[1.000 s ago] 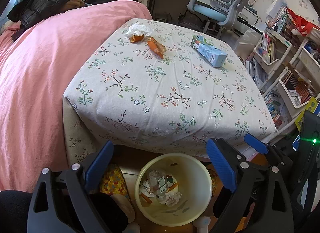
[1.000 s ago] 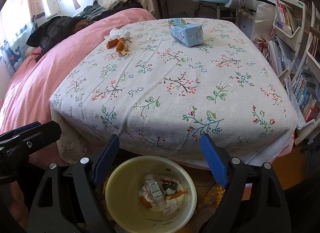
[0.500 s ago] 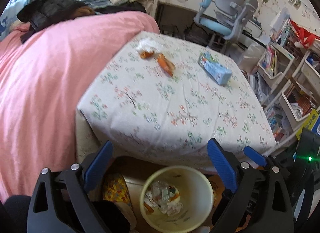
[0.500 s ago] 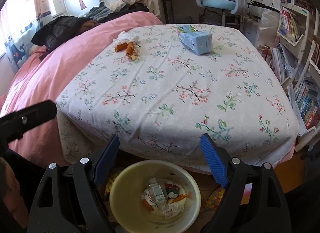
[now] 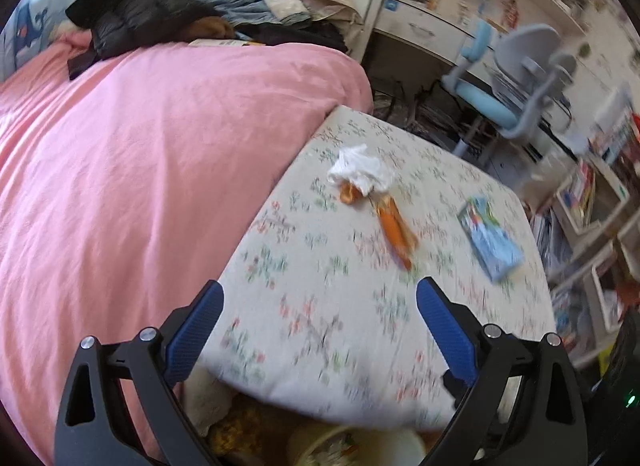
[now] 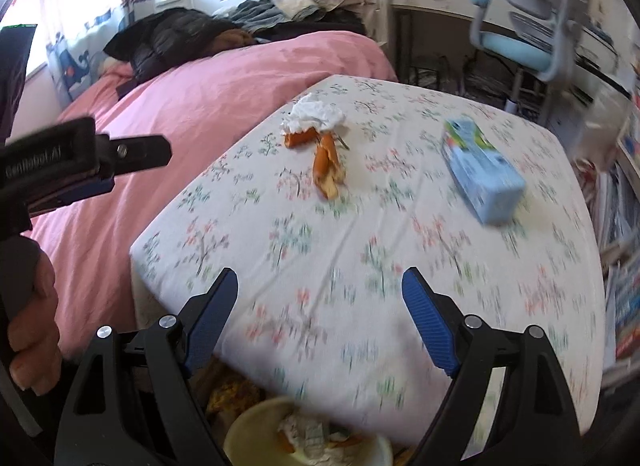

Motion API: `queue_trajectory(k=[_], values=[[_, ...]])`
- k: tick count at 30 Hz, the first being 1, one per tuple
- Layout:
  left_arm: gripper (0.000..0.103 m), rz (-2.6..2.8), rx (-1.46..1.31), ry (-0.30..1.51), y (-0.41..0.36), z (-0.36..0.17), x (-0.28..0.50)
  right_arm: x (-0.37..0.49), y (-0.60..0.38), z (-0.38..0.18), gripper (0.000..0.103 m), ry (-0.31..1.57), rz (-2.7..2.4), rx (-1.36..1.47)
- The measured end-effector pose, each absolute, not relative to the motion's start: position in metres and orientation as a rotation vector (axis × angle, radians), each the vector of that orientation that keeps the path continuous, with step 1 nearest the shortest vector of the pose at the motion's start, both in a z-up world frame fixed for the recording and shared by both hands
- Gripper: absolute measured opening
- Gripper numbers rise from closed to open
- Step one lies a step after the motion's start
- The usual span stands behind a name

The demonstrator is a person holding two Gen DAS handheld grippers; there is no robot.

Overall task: Collect trash
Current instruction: 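Grasp the white tissue with the left tool while the right tool grasps an orange peel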

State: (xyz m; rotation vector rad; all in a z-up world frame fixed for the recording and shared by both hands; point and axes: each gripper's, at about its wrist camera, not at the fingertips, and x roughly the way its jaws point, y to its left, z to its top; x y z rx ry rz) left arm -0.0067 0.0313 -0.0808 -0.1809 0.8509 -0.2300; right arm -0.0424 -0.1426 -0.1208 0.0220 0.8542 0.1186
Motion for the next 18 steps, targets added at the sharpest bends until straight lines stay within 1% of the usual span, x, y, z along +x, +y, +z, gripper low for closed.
queue_trajectory(k=[8, 13, 15, 18], values=[[0.093, -0.221, -0.189, 0.853, 0.015, -0.080, 0.059, 0.034, -0.141, -0.129, 0.081, 0.850, 0.157, 0.002], [0.093, -0.190, -0.206, 0.886, 0.018, -0.089, 0.103, 0.071, -0.148, -0.138, 0.081, 0.839, 0.166, 0.063], [0.093, -0.181, -0.214, 0.907, 0.018, -0.095, 0.115, 0.083, -0.147, -0.144, 0.078, 0.844, 0.177, 0.065], [0.093, -0.195, -0.228, 0.935, 0.012, -0.102, 0.131, 0.097, -0.146, -0.152, 0.072, 0.870, 0.191, 0.054]])
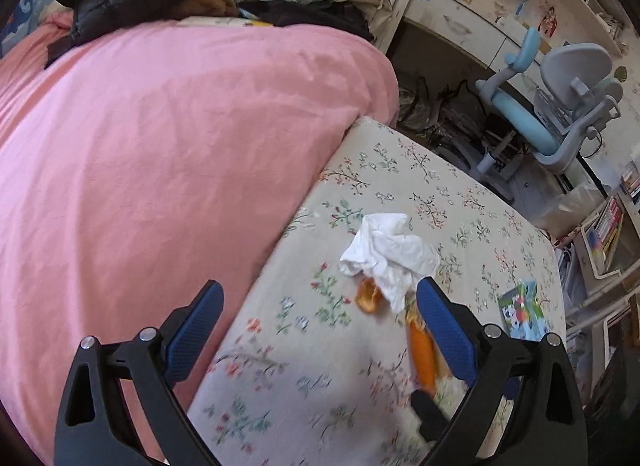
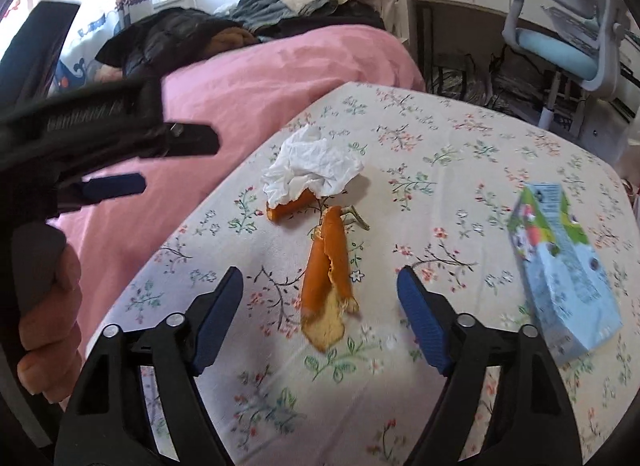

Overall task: Collect trash
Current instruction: 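Grasp the white tissue with the left tool while the right tool grasps an orange peel, then carry the tissue and orange peel over the yellow bucket with both tools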

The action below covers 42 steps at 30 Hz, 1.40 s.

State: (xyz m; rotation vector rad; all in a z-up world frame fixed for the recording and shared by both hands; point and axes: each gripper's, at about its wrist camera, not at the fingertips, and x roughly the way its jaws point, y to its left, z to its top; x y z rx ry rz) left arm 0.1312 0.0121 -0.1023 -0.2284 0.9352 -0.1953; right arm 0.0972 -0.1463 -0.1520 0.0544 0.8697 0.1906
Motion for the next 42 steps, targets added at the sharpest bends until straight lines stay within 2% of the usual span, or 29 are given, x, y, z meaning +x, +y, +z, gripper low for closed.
queue_trajectory(k=[3, 9, 12, 13, 14, 15, 16, 17, 19, 22, 28, 37, 42], values=[[0.093, -0.227, -0.208, 0.937, -0.002, -0.103, 0.144, 0.109, -0.150, -0.159, 0.068, 0.890, 0.193, 0.064], [0.093, -0.285, -0.104, 0.977, -0.040, -0.119, 0.178, 0.123, -0.161, -0.173, 0.049, 0.938, 0.210, 0.076], [0.093, -0.281, -0.080, 1.007, -0.049, -0.131, 0.189, 0.125, -0.163, -0.174, 0.034, 0.943, 0.228, 0.053], [0.092, -0.286, -0.074, 1.022, -0.051, -0.136, 0.192, 0.126, -0.164, -0.174, 0.026, 0.947, 0.241, 0.061], [0.083, -0.283, -0.063, 1.026, -0.052, -0.139, 0.193, 0.126, -0.167, -0.174, 0.020, 0.951, 0.252, 0.073], [0.074, -0.276, -0.050, 1.025, -0.053, -0.140, 0.194, 0.127, -0.169, -0.174, 0.019, 0.955, 0.261, 0.084], [0.053, -0.293, -0.041, 1.038, -0.054, -0.142, 0.195, 0.128, -0.170, -0.173, 0.018, 0.957, 0.268, 0.096], [0.038, -0.297, -0.040, 1.037, -0.054, -0.141, 0.195, 0.128, -0.172, -0.173, 0.017, 0.958, 0.275, 0.109], [0.025, -0.315, -0.079, 1.018, -0.047, -0.132, 0.195, 0.128, -0.178, -0.171, 0.017, 0.959, 0.287, 0.142], [0.022, -0.339, -0.157, 0.961, -0.034, -0.111, 0.190, 0.125, -0.185, -0.166, 0.017, 0.952, 0.291, 0.190], [0.022, -0.417, -0.277, 0.903, -0.014, -0.083, 0.171, 0.107, -0.192, -0.146, 0.017, 0.917, 0.299, 0.265], [0.022, -0.402, -0.154, 0.888, -0.021, -0.078, 0.114, 0.056, -0.187, -0.120, 0.017, 0.858, 0.315, 0.297], [0.022, -0.401, -0.166, 0.875, -0.013, -0.075, 0.092, 0.015, -0.184, -0.100, 0.017, 0.762, 0.288, 0.257]])
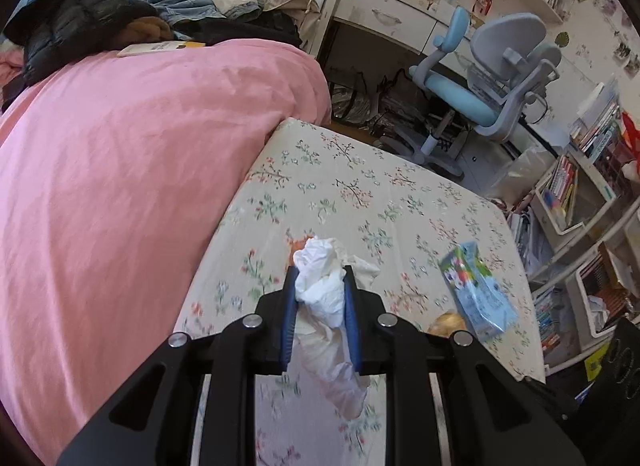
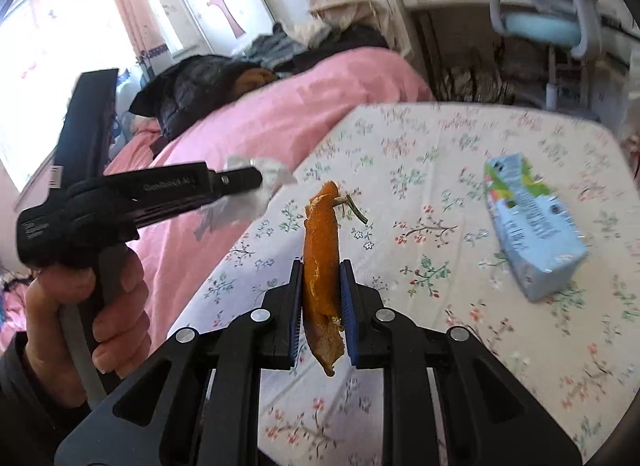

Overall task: Collect trash
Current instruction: 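Carry the tissue and orange peel over the yellow bucket with both tools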

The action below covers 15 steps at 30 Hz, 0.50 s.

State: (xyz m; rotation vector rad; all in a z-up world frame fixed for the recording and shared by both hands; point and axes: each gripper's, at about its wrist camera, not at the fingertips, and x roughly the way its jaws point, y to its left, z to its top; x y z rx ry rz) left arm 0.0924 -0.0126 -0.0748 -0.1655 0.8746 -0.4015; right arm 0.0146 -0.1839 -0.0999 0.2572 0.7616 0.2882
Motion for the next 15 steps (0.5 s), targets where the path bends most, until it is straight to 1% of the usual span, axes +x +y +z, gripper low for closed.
queue_trajectory(k=[4, 10, 13, 15], values=[[0.022, -0.402, -0.162, 0.873, -0.006, -0.074, 0.078, -0.016, -0.182, -0.092, 0.017, 0.721, 0.278, 0.251], [0.022, -0.412, -0.140, 0.856, -0.007, -0.073, 0.053, -0.052, -0.181, -0.092, 0.017, 0.723, 0.302, 0.270], [0.022, -0.421, -0.130, 0.855, -0.008, -0.074, 0.042, -0.066, -0.188, -0.091, 0.017, 0.720, 0.393, 0.388], [0.022, -0.428, -0.125, 0.857, -0.009, -0.076, 0.035, -0.074, -0.198, -0.095, 0.017, 0.728, 0.494, 0.545]])
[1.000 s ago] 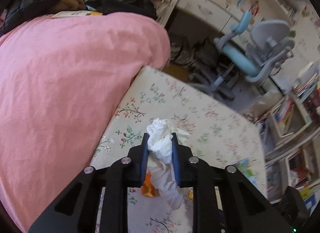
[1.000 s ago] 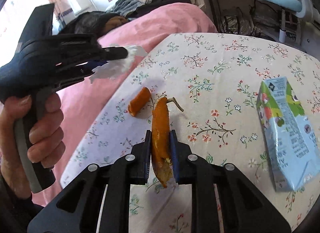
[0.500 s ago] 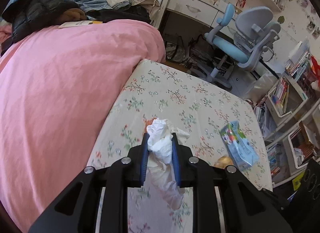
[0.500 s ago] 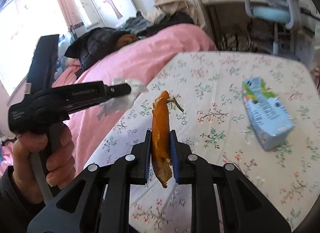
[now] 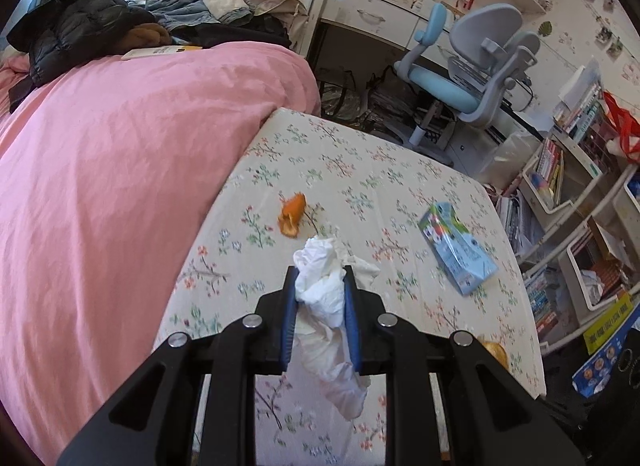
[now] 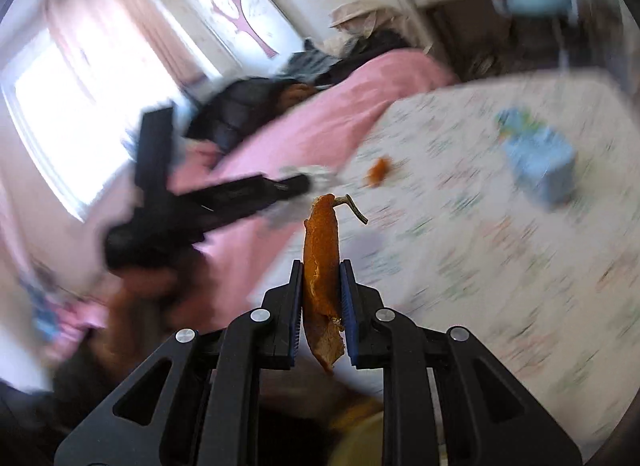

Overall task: Collect trash
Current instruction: 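Carry the tissue and orange peel over the yellow bucket with both tools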

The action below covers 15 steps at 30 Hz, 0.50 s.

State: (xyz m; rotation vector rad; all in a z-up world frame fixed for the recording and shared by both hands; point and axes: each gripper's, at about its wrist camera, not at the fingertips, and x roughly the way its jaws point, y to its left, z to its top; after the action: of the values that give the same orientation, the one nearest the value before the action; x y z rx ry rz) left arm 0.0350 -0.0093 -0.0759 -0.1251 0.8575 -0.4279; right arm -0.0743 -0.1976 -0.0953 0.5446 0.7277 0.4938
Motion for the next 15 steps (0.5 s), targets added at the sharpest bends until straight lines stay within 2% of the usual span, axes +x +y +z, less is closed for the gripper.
queue_trajectory(k=[6, 15], values=[[0.022, -0.442, -0.115, 0.862, -0.011, -0.079, 0.017, -0.100, -0.209, -0.100, 0.017, 0.739, 0.623, 0.747], [0.022, -0.457, -0.121, 0.859, -0.007, -0.082, -0.010, -0.148, -0.179, -0.103, 0.017, 0.862, 0.527, 0.466]])
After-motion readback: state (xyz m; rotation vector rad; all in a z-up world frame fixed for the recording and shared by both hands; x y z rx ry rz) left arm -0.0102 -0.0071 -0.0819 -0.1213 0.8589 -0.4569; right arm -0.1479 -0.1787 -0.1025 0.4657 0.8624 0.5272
